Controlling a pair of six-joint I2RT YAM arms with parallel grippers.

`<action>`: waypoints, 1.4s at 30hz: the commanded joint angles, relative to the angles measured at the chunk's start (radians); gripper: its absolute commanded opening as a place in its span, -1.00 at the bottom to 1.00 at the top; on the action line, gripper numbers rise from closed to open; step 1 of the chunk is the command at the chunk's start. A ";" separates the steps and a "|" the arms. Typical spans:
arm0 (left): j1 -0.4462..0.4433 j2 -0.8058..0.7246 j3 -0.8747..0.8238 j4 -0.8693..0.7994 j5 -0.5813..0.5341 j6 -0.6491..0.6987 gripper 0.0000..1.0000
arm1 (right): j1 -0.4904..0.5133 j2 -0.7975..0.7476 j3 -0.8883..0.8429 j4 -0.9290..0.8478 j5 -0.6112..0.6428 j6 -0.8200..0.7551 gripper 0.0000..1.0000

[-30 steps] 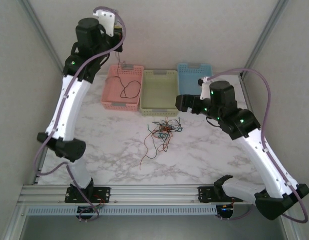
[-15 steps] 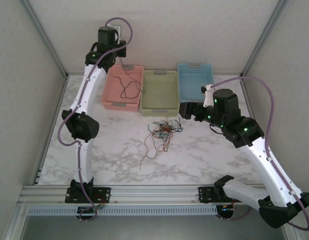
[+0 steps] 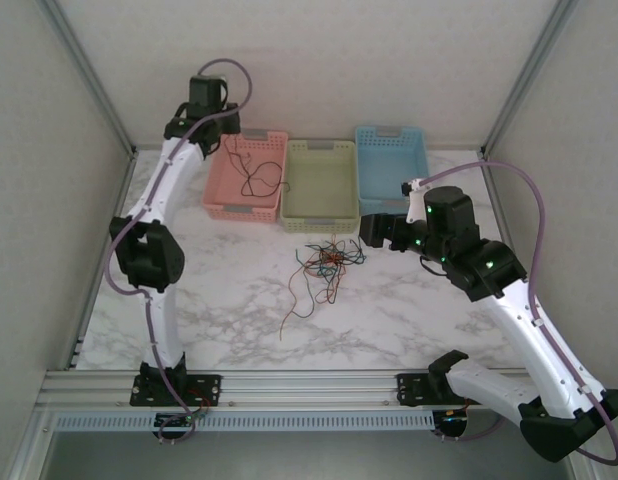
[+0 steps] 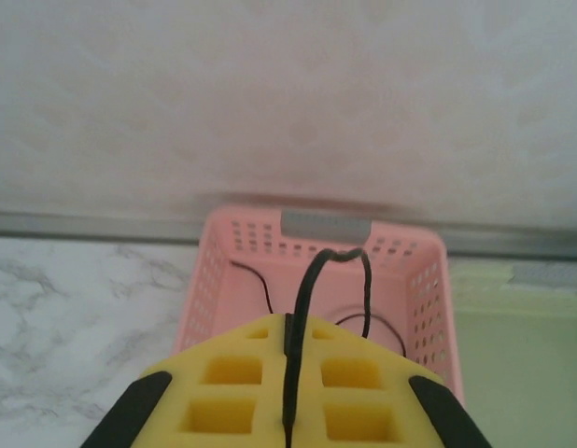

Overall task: Untangle the cables
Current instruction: Place the cable into the container.

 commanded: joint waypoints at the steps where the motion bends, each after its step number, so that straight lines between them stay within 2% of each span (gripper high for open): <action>1: 0.005 -0.113 0.080 0.049 -0.037 0.021 -1.00 | -0.001 0.006 0.021 0.019 0.008 -0.004 0.86; 9: 0.011 -0.092 0.227 -0.035 -0.054 0.023 -1.00 | -0.002 0.031 0.025 0.044 -0.015 0.013 0.84; 14: 0.011 -0.051 0.289 -0.080 0.018 0.014 -1.00 | -0.001 0.041 0.026 0.058 -0.021 0.022 0.83; 19: 0.009 -0.018 0.223 -0.092 0.088 0.012 -1.00 | -0.001 0.052 0.013 0.068 -0.036 0.033 0.84; 25: 0.008 -0.050 0.102 -0.001 0.118 0.000 -1.00 | -0.002 0.050 0.001 0.057 -0.030 0.026 0.83; 28: 0.008 -0.038 0.096 0.023 0.143 0.018 -1.00 | -0.002 0.043 -0.005 0.048 -0.025 0.025 0.83; 32: 0.008 -0.017 0.097 0.008 0.146 0.023 -1.00 | -0.001 0.028 -0.019 0.046 -0.019 0.027 0.83; 40: 0.009 -0.018 -0.024 0.024 0.139 0.001 -1.00 | -0.001 0.015 -0.031 0.038 -0.018 0.029 0.83; 41: 0.009 -0.013 -0.030 0.014 0.142 0.002 -0.90 | -0.002 0.013 -0.030 0.036 -0.016 0.028 0.83; 42: 0.009 -0.004 -0.031 -0.001 0.142 0.004 -0.67 | -0.001 0.012 -0.031 0.033 -0.015 0.027 0.83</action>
